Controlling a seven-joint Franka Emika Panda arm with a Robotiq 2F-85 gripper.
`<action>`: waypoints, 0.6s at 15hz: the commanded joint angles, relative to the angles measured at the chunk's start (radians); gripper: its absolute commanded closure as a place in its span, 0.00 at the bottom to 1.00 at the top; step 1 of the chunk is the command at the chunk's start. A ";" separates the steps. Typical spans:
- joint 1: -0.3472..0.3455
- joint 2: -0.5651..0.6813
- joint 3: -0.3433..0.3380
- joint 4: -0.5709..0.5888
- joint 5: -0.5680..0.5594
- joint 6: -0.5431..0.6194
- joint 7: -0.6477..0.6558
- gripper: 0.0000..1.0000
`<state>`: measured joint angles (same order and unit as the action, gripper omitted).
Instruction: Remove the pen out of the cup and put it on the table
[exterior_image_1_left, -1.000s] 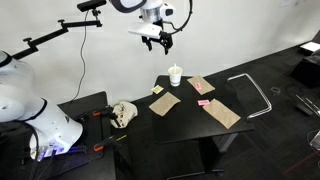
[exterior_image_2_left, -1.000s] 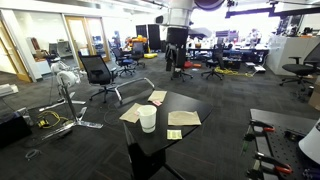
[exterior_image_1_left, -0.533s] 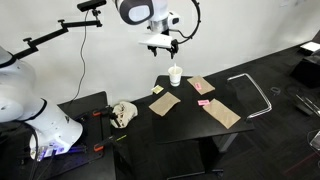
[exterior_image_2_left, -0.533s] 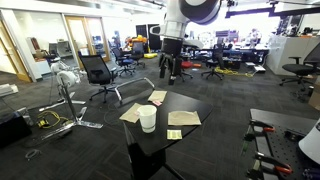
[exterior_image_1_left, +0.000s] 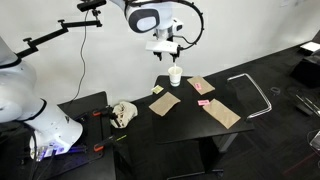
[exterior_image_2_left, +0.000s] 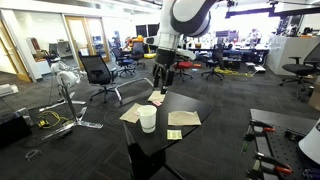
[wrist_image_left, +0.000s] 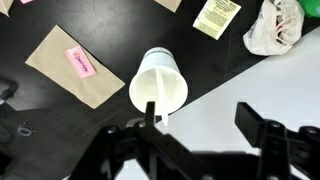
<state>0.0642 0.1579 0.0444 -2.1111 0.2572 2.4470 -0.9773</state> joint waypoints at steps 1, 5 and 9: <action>-0.028 0.052 0.039 0.050 0.011 0.017 -0.024 0.35; -0.043 0.098 0.062 0.086 0.009 0.024 -0.025 0.43; -0.059 0.151 0.077 0.132 0.000 0.021 -0.022 0.58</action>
<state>0.0339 0.2611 0.0965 -2.0302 0.2570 2.4575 -0.9773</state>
